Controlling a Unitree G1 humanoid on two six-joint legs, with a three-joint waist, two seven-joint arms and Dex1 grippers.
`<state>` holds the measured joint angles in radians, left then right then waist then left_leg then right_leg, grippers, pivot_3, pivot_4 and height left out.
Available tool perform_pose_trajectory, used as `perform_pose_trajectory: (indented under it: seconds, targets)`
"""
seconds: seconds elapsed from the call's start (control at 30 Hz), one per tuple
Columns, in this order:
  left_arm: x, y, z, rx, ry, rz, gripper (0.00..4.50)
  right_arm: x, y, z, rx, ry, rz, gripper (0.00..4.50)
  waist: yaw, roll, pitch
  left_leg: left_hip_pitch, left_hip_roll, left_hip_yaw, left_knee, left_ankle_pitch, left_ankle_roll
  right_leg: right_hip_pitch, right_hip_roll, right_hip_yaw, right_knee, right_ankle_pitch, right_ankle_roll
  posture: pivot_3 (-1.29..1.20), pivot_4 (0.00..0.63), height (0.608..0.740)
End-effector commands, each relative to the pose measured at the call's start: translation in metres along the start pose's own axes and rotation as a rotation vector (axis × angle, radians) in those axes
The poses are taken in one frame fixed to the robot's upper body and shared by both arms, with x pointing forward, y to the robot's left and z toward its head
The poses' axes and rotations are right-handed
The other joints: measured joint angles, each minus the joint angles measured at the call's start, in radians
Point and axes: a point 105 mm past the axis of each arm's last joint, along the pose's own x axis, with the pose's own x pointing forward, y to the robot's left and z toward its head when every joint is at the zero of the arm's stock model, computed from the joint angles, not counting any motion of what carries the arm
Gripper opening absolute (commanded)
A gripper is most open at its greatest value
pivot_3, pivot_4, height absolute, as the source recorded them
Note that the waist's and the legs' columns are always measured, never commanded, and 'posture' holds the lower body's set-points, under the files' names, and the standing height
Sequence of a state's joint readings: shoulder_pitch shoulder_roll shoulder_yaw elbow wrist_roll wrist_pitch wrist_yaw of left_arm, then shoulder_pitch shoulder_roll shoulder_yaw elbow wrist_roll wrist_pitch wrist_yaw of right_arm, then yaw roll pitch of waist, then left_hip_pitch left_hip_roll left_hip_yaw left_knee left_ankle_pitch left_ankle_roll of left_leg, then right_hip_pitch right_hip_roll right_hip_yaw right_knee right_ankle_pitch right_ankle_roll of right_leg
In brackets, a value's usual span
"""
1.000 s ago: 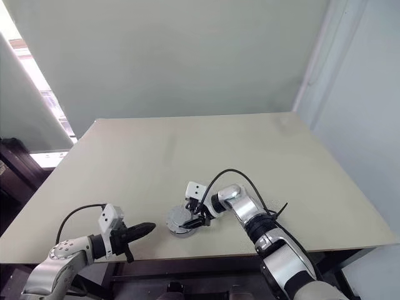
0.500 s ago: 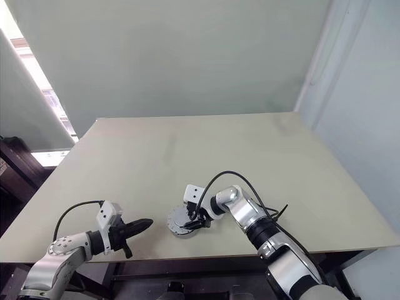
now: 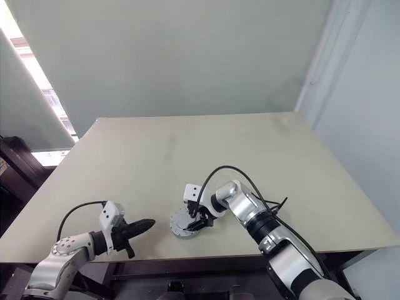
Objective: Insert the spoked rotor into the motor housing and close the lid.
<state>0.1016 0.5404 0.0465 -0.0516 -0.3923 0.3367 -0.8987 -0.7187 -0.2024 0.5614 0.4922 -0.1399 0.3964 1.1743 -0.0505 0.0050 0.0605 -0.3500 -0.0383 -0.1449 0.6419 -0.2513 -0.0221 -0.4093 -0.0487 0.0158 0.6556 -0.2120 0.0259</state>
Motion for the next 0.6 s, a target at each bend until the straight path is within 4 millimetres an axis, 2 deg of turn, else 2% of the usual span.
perform_pose_trajectory:
  seconds: [0.03,0.6]
  targets:
    - [0.0020,-0.0009,0.0093,0.035,-0.026,-0.014,0.00,-0.0026,-0.0046,0.0053,-0.020,0.019,-0.004,3.24,0.000,0.000,0.000,0.000,0.000,0.000,0.000,0.000,0.000,0.000,0.000,0.000,0.000,0.000,0.000,0.00,0.000,0.740]
    - [0.0041,-0.0026,0.0064,0.030,-0.022,-0.021,0.00,0.0032,-0.0024,0.0074,0.062,0.024,-0.047,3.24,-0.002,0.000,0.000,0.001,0.001,0.000,0.000,0.000,0.000,0.000,0.001,0.000,0.001,0.000,0.000,0.00,0.000,0.740]
